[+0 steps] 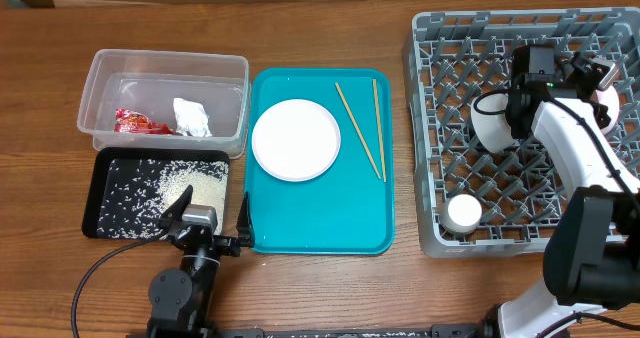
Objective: Sort waste into correct bins and load items into the dishwasher
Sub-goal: 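Place the pink bowl tilted in the dish rack and release, then reach the right gripper to the white plate edge and grasp it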
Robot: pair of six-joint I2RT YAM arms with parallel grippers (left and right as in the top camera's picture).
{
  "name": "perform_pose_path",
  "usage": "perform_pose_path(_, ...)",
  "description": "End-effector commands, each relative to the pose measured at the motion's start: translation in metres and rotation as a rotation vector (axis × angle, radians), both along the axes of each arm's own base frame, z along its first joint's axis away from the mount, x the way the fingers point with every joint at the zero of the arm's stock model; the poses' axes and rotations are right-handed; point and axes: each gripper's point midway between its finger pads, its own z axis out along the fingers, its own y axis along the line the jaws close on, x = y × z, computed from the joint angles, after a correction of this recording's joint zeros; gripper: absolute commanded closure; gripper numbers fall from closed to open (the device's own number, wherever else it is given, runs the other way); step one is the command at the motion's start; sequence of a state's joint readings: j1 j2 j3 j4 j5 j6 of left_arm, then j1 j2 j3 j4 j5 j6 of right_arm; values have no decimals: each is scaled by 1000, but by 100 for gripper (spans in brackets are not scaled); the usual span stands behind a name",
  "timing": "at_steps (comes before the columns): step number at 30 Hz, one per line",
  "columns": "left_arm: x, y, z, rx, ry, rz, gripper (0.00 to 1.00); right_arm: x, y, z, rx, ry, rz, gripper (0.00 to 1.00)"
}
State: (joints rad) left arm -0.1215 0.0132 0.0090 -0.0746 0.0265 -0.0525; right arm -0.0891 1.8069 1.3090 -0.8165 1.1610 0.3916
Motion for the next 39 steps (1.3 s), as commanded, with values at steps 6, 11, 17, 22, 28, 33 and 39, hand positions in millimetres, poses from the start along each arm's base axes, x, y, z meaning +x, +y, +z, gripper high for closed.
perform_pose_path(6, 0, 2, 0, -7, -3, 8, 0, 7, 26, -16, 93, 52, 81, 89)
perform_pose_path(11, 0, 2, 0, -7, -3, 8, 0, 18, 56, -24, 134, 93, 181, 65)
perform_pose_path(17, 0, 2, 0, -7, -3, 8, 0, 28, 108, -20, 185, 95, 306, 56)
perform_pose_path(22, 0, 2, 0, -8, -3, 7, 0, 32, 187, -4, 449, 42, 482, 48)
perform_pose_path(28, 0, 2, 0, -7, -3, 8, 0, 4, 327, 21, 981, 76, 812, 38)
perform_pose_path(33, 0, 2, 0, -8, -3, 7, 0, -36, 417, 18, 1298, 187, 984, 37)
perform_pose_path(39, 0, 2, 0, -7, -3, 7, 0, -50, 461, -32, 1293, 222, 948, 36)
